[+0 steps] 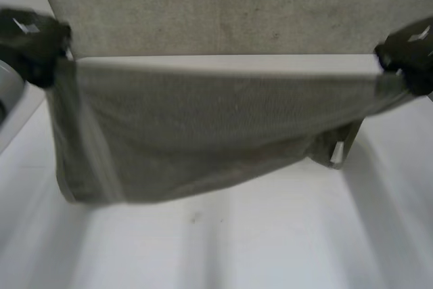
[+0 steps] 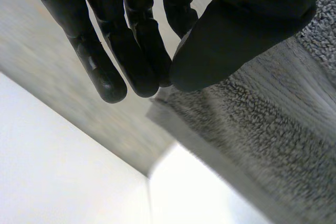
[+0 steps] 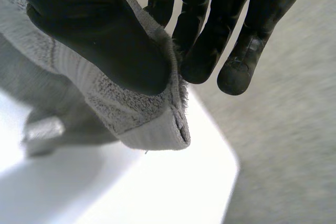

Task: Fold the towel.

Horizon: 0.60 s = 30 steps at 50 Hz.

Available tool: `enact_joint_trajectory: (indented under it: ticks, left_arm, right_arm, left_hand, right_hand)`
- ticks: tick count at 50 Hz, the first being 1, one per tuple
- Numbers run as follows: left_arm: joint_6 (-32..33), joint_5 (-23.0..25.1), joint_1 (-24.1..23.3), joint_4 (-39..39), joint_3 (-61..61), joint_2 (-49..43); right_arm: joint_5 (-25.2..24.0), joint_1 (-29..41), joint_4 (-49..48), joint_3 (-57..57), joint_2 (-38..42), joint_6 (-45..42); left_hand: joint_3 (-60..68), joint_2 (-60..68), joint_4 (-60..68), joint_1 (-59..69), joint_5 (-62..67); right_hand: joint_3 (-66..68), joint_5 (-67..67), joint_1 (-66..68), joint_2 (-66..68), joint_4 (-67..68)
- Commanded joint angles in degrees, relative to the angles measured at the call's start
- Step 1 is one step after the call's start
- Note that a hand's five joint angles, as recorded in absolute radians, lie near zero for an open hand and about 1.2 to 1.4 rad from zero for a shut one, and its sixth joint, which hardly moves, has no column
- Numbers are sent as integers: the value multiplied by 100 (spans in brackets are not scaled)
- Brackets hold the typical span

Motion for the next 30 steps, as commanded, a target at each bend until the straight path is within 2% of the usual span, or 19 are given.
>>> enact_joint_trajectory:
  ticks: [1,3,4,6,9,11,12,14,15,16,17,19,20,22,28,30]
  left_arm:
    - [446,-33,9,-30,81,-1753]
    - [446,-32,26,-13,413,-2322]
    - [446,-33,26,-13,415,-2324]
    - [455,-33,-9,66,974,-2735]
    - [455,-33,-26,172,1329,-2878]
    - [385,-24,-18,713,1968,-2948]
    - [385,-24,-18,717,1971,-2948]
    - [315,-6,-61,1800,2234,-2896]
    - [314,-6,-62,1806,2234,-2896]
    - [245,-50,-70,2494,2261,-2739]
    - [244,-50,-70,2501,2261,-2737]
    - [-175,-15,-105,3594,2008,-2125]
    - [-178,-15,-106,3599,2006,-2122]
    - [-676,3,-36,4003,1604,-1684]
    - [-1004,82,88,3916,1232,-1639]
    - [-1030,178,210,3784,830,-1709]
  right_arm:
    - [644,524,-15,-172,1552,-508]
    - [723,699,-268,-522,2095,-438]
    - [724,699,-270,-524,2097,-438]
    - [750,796,-838,-882,2412,-403]
    - [759,823,-1289,-1104,2502,-341]
    - [846,823,-2356,-1567,2545,-53]
    - [847,823,-2362,-1570,2545,-51]
    - [960,823,-3621,-1806,2415,220]
    - [961,823,-3627,-1807,2414,221]
    - [1022,823,-4262,-1816,2257,273]
    - [1022,823,-4269,-1816,2255,274]
    - [1031,831,-5223,-1580,1897,326]
    - [1031,831,-5227,-1578,1895,327]
    - [1005,831,-5473,-1272,1667,335]
    - [961,823,-5376,-858,1623,379]
    - [891,814,-5018,-578,1701,371]
  left_hand:
    - [1028,1018,1021,1066,1039]
    - [1028,1018,1021,1066,1039]
    - [1028,1018,1021,1066,1039]
    - [1028,1018,1021,1066,1039]
    - [1028,1018,1021,1066,1039]
    - [1028,1018,1021,1066,1039]
    - [1028,1018,1021,1066,1039]
    - [1028,1018,1021,1066,1039]
    - [1028,1018,1021,1066,1039]
    - [1028,1018,1021,1066,1039]
    - [1028,1018,1021,1066,1039]
    - [1028,1018,1021,1066,1039]
    - [1028,1018,1021,1066,1039]
    - [1028,1018,1021,1066,1039]
    - [1028,1018,1021,1066,1039]
    - [1028,1018,1021,1066,1039]
  right_hand:
    - [228,1044,1488,354,216]
    - [228,1044,1488,354,216]
    - [228,1044,1488,354,216]
    - [228,1044,1488,354,216]
    - [228,1044,1488,354,216]
    - [228,1044,1488,354,216]
    - [228,1044,1488,354,216]
    - [228,1044,1488,354,216]
    - [228,1044,1488,354,216]
    - [228,1044,1488,354,216]
    - [228,1044,1488,354,216]
    - [228,1044,1488,354,216]
    - [228,1044,1488,354,216]
    - [228,1044,1488,354,216]
    - [228,1044,1488,354,216]
    - [228,1044,1488,354,216]
